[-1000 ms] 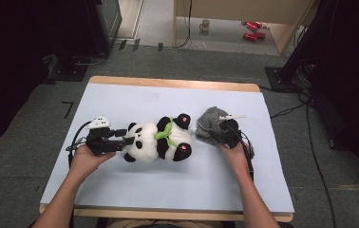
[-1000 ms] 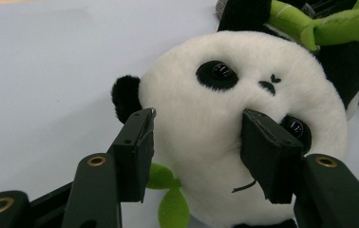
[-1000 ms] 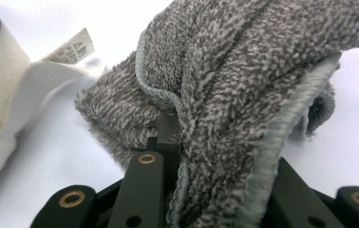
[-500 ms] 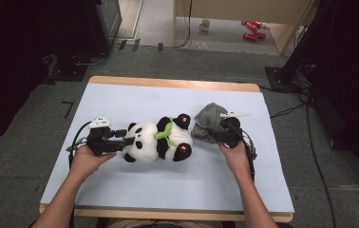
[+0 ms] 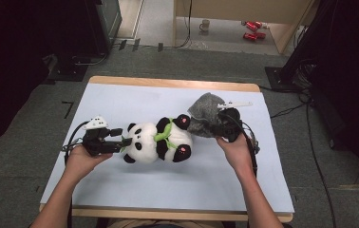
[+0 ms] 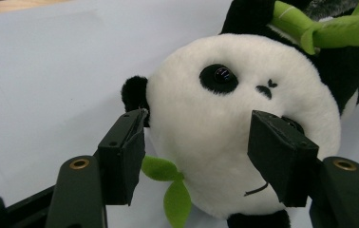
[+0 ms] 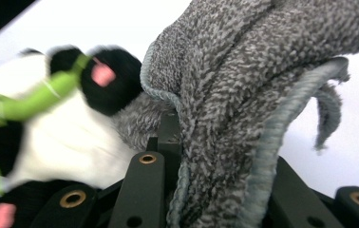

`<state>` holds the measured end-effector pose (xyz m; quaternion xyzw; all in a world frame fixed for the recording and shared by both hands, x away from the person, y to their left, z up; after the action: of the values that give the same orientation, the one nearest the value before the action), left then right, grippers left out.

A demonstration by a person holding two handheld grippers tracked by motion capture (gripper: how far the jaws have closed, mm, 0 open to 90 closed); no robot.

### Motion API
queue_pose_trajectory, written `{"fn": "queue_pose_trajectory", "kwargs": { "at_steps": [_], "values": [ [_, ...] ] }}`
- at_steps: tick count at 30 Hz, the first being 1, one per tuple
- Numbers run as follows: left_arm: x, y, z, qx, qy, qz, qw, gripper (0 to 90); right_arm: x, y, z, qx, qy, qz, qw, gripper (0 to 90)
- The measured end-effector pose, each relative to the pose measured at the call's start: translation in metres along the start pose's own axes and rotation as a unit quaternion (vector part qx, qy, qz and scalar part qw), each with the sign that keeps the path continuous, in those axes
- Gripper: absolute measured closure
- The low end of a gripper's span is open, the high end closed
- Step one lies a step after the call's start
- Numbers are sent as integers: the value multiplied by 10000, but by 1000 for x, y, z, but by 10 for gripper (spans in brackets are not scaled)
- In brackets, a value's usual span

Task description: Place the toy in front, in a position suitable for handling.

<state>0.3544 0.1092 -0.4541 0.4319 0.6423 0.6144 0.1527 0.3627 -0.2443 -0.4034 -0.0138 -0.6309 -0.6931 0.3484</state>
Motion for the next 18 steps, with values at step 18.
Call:
{"fn": "queue_pose_trajectory", "kwargs": {
  "at_steps": [18],
  "values": [
    [-7, -8, -3, -52, -39, 28, 10000, 363, -7, 67, 77, 247, 951, -230, 9949, 756]
  ]
}}
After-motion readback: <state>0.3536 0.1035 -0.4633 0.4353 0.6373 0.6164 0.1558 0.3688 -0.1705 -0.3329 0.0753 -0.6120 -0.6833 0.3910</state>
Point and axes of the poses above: each handheld gripper's, and its own axes: x roughly backward along the jaws, y roughly out of its top, z roughly to its left, the point moved 5 cm from there along -x, roughly forward along the jaws, and after that the axes turned 15 degrees about -z, right-handed, at the moved point
